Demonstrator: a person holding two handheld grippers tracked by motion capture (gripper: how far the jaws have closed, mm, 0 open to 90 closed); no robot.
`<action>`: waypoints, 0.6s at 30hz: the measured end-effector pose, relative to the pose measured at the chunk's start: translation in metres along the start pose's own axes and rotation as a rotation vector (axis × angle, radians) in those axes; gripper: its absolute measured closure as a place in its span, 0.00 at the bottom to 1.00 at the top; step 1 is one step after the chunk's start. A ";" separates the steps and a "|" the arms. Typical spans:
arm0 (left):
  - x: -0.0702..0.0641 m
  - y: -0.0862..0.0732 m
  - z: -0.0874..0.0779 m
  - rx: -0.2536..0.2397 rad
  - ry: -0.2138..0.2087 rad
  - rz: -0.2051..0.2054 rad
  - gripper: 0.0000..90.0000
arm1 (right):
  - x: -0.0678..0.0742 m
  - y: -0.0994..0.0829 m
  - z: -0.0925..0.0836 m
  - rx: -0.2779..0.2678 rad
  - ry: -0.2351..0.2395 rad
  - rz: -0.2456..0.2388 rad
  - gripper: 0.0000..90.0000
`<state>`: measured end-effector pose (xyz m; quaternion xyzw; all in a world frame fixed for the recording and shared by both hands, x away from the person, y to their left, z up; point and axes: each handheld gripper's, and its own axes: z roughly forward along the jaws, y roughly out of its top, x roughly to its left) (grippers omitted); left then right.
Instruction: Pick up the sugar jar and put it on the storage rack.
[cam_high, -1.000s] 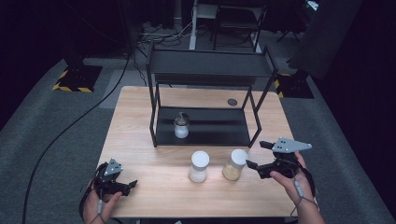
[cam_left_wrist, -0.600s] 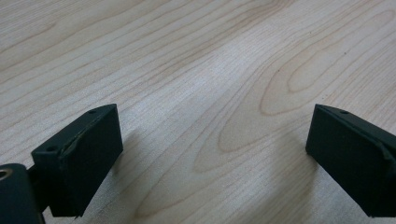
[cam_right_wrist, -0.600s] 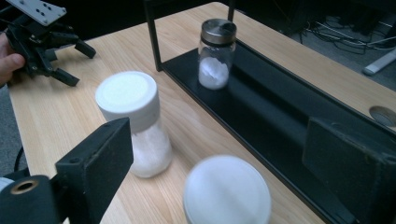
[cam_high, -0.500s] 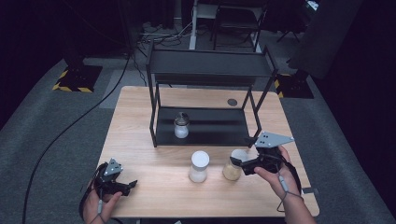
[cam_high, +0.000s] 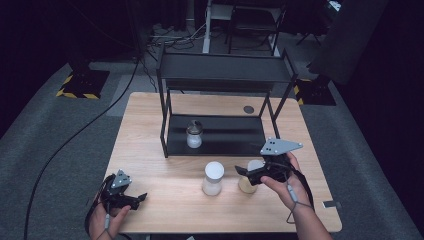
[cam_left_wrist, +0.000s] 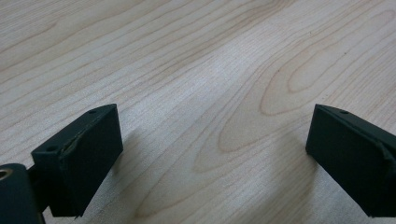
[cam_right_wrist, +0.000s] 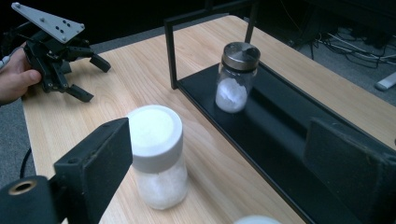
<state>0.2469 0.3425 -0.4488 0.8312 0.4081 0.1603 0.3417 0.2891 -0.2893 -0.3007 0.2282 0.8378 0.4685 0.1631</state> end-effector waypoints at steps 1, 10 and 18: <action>0.000 0.000 0.000 0.000 0.000 0.000 0.04 | 0.001 0.001 0.002 -0.002 0.004 -0.003 0.09; 0.000 0.000 0.000 0.000 0.000 0.000 0.04 | 0.009 0.010 0.013 -0.011 0.013 -0.018 0.09; 0.000 0.000 0.000 0.000 0.000 0.000 0.04 | 0.017 0.012 0.025 -0.010 0.017 -0.011 0.09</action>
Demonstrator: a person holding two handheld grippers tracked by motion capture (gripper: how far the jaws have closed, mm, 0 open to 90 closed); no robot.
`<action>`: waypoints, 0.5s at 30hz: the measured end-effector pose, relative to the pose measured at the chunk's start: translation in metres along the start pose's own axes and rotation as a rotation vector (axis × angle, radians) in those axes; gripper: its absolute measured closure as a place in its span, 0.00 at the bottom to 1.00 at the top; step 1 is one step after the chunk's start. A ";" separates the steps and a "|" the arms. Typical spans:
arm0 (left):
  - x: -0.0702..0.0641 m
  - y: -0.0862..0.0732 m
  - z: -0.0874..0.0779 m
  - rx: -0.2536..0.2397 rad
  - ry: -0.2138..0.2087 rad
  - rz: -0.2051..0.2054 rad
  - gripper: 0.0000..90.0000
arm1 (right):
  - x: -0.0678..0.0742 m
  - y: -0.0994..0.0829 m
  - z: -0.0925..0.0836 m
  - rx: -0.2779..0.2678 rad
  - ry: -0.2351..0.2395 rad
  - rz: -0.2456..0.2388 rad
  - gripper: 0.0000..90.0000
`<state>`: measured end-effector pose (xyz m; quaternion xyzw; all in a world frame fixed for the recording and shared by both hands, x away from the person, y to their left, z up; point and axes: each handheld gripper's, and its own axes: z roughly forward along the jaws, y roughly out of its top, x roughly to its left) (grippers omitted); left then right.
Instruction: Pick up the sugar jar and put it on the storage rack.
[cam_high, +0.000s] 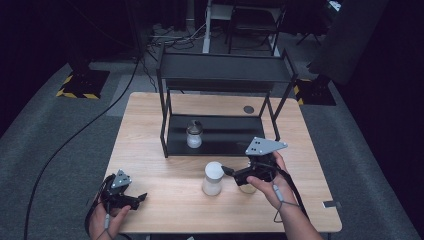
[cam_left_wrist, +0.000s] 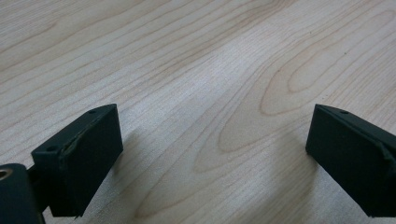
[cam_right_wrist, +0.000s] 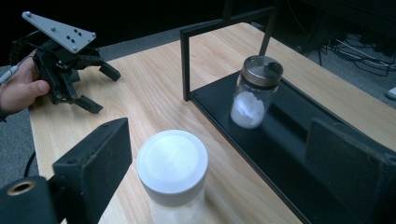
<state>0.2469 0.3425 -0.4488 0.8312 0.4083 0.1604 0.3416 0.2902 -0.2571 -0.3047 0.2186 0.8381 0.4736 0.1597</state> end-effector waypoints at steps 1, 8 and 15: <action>0.000 0.000 0.000 0.000 0.000 0.000 0.04 | 0.001 0.000 0.002 -0.001 0.001 0.002 0.09; 0.000 0.000 0.000 0.000 0.000 0.000 0.04 | 0.007 0.004 0.017 0.005 0.020 -0.001 0.09; 0.000 0.000 0.000 0.000 0.000 0.000 0.04 | 0.014 0.004 0.030 0.010 0.040 -0.005 0.09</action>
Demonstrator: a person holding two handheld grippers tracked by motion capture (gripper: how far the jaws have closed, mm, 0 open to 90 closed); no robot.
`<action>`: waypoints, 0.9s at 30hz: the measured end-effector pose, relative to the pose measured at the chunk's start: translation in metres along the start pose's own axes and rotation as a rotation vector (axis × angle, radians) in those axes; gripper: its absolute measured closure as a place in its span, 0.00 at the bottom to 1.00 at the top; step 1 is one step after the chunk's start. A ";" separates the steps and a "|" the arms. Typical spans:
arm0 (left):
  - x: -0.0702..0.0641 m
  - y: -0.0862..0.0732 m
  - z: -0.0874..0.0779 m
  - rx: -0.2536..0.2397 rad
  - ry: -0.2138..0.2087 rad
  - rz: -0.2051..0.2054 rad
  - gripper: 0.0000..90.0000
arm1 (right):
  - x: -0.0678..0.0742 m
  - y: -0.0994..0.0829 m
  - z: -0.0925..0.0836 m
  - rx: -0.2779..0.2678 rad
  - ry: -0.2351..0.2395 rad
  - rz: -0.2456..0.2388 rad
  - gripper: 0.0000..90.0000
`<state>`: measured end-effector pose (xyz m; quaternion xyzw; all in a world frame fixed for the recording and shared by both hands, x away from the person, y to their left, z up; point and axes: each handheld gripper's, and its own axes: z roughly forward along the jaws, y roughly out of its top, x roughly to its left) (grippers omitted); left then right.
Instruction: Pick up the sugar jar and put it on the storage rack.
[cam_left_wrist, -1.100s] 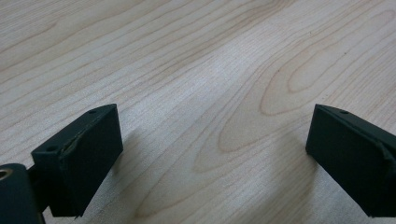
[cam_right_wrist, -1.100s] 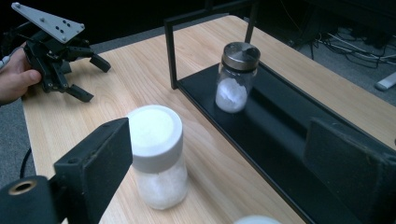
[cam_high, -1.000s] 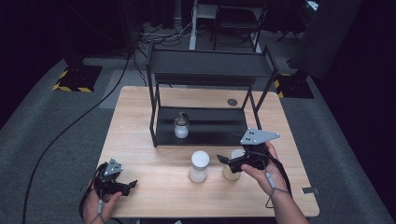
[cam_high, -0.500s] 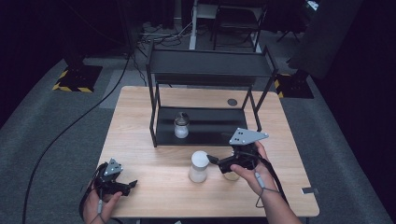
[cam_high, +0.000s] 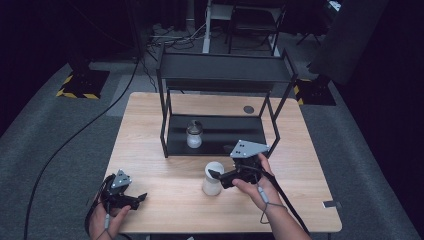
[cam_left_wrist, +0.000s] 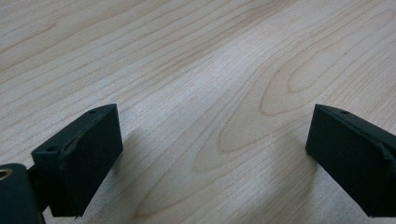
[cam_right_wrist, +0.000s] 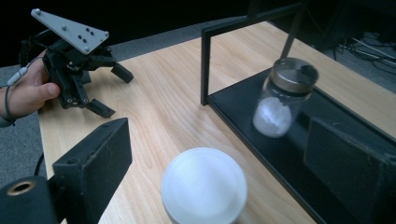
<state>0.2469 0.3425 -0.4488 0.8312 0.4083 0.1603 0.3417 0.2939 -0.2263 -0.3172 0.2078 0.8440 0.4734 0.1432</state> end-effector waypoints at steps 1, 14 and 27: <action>0.000 0.000 0.000 0.000 0.000 0.000 0.04 | 0.001 0.000 0.002 0.003 0.003 -0.001 0.09; 0.000 0.000 0.000 0.000 0.000 0.000 0.04 | 0.002 -0.013 0.026 0.065 0.024 0.015 0.09; 0.000 0.000 0.000 0.000 0.000 0.000 0.04 | 0.000 -0.019 0.039 0.116 0.023 0.024 0.15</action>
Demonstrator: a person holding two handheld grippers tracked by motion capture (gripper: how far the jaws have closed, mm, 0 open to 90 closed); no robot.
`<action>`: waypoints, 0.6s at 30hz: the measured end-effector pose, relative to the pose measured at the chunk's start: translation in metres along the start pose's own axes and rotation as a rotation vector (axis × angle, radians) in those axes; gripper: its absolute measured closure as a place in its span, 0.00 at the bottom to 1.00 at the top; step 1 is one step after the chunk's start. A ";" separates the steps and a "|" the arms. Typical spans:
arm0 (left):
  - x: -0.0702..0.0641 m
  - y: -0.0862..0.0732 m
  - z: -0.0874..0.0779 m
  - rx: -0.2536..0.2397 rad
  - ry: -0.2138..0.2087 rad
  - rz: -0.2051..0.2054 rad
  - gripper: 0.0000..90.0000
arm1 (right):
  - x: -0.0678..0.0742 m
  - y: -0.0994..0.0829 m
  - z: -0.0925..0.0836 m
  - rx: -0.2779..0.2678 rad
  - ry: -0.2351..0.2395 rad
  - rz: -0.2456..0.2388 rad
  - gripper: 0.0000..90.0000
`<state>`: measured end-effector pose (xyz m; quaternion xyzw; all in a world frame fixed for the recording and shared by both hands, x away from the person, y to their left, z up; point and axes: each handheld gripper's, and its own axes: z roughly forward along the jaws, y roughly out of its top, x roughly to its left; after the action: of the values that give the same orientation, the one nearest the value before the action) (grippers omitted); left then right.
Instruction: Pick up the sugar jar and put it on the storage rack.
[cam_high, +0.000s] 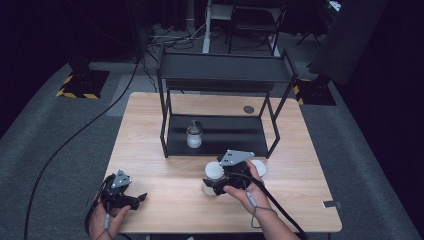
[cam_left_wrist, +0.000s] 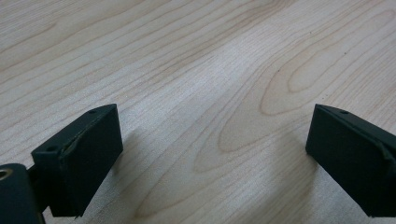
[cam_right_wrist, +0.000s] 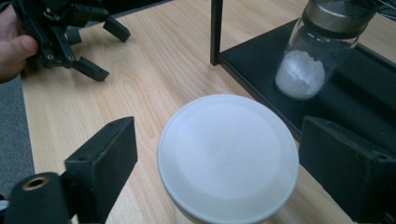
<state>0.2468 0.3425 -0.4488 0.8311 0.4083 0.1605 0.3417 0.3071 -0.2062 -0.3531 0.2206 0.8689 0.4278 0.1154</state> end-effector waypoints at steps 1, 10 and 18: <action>0.000 0.000 0.000 0.000 0.000 0.000 0.04 | 0.000 0.000 0.001 0.005 -0.001 0.000 0.16; 0.000 0.000 0.000 0.000 0.000 0.000 0.04 | -0.004 0.008 0.010 0.083 -0.006 0.024 0.29; 0.000 0.000 0.000 0.000 0.000 0.000 0.04 | -0.006 0.011 0.011 0.086 0.019 -0.006 0.37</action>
<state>0.2469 0.3425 -0.4488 0.8312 0.4082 0.1604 0.3418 0.3195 -0.1956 -0.3508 0.2187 0.8882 0.3918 0.0989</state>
